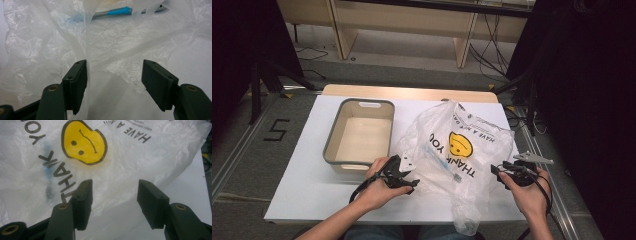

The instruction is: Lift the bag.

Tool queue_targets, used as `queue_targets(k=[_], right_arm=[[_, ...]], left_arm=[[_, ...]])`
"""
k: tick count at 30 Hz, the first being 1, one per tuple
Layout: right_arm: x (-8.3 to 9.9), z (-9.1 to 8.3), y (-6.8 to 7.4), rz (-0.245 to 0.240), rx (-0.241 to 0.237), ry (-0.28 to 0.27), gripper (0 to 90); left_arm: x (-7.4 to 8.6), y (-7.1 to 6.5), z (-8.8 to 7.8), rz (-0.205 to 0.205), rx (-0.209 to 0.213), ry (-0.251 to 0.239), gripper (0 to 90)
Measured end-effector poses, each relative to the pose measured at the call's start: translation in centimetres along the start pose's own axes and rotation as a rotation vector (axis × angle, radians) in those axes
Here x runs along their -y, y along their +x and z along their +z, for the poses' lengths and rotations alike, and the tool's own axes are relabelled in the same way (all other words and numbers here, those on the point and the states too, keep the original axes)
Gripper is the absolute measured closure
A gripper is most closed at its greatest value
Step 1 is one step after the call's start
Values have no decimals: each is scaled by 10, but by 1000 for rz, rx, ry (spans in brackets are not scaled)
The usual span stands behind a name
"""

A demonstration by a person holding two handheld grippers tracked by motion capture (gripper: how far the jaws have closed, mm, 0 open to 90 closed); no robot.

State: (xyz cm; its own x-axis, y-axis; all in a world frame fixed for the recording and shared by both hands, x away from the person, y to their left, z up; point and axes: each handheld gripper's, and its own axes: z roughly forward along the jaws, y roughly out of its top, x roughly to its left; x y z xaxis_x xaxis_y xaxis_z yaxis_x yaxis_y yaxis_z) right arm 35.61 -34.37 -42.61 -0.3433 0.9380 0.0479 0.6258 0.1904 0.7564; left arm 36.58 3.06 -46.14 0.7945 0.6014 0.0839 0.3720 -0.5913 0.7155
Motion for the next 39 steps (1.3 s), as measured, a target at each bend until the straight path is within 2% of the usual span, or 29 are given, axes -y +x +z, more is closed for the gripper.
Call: queue_targets(k=[5, 8, 12, 13, 14, 19, 22, 39], right_arm=[[2, 3, -1, 35, -6, 69, 451], [3, 7, 2, 44, -49, 104, 447], [5, 12, 11, 80, -129, 185, 424], [7, 13, 12, 78, -134, 200, 424], [8, 15, 13, 72, -132, 219, 431], [14, 18, 13, 43, -116, 286, 597], [16, 18, 13, 42, -121, 292, 650], [16, 16, 12, 38, -108, 276, 720]], left_arm=[[0, -2, 3, 4, 3, 8, 371], [0, -1, 4, 8, 5, 17, 374], [1, -1, 7, 9, 8, 18, 379], [1, -1, 7, 10, 8, 21, 380], [1, -2, 8, 12, 9, 22, 381], [0, -2, 9, 27, 14, 26, 388], [0, -3, 9, 30, 13, 24, 388], [-1, -2, 7, 30, 5, 16, 387]])
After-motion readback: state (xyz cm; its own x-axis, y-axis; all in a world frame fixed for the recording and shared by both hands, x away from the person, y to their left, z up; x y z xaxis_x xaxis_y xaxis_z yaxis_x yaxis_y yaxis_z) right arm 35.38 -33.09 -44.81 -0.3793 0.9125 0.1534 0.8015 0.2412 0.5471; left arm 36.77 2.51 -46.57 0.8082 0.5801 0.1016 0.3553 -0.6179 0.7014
